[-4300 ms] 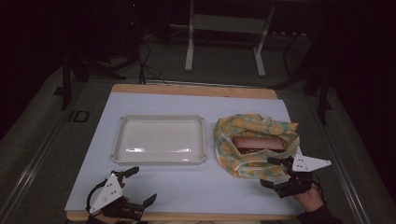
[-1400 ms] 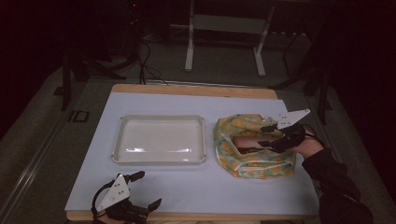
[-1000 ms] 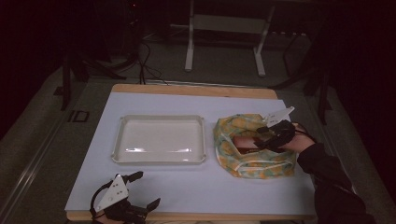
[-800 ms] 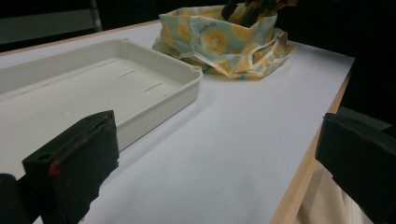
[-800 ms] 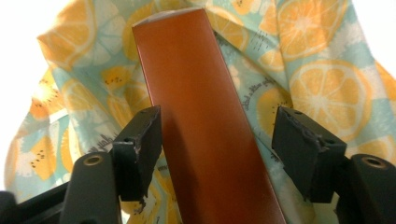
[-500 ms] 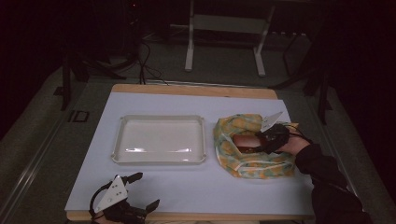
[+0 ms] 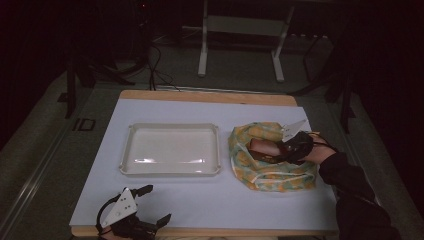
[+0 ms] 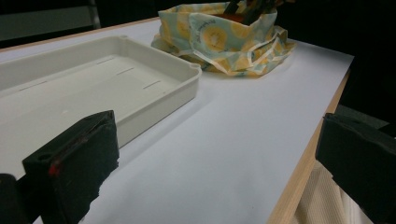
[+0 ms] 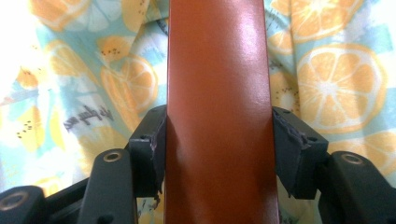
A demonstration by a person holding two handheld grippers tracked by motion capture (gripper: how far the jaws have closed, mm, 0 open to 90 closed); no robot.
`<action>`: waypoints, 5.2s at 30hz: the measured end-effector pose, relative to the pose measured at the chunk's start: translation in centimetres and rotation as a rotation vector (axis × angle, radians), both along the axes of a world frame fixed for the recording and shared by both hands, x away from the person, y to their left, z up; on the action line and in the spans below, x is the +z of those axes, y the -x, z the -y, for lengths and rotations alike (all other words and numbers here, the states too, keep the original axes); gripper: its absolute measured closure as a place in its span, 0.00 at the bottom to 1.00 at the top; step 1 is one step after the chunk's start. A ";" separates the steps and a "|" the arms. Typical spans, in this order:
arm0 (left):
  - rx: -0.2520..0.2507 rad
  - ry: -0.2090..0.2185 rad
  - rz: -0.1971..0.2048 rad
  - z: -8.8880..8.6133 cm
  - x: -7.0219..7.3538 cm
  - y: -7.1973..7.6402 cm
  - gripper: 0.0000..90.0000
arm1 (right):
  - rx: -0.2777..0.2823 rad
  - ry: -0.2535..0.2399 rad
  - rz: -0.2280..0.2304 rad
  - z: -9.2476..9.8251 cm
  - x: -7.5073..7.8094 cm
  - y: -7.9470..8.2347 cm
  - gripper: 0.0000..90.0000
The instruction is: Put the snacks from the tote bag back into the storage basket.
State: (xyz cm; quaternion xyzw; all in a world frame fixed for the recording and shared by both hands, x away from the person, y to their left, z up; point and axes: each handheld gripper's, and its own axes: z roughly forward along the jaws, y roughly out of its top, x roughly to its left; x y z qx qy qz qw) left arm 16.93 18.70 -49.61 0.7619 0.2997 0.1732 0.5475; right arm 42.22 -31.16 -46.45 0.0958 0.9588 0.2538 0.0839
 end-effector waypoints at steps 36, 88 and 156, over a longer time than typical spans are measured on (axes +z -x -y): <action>-0.015 -0.011 0.008 0.2 0.0 0.1 0.00 | 0.056 -0.022 0.067 -1.6 8.4 0.3 0.47; -0.043 0.015 0.088 -0.2 0.0 0.6 0.00 | 0.367 -0.002 0.109 -16.7 12.4 1.1 0.47; -0.048 0.029 0.118 -0.8 -0.1 0.8 0.00 | 0.415 -0.024 0.039 -28.3 0.4 0.2 0.47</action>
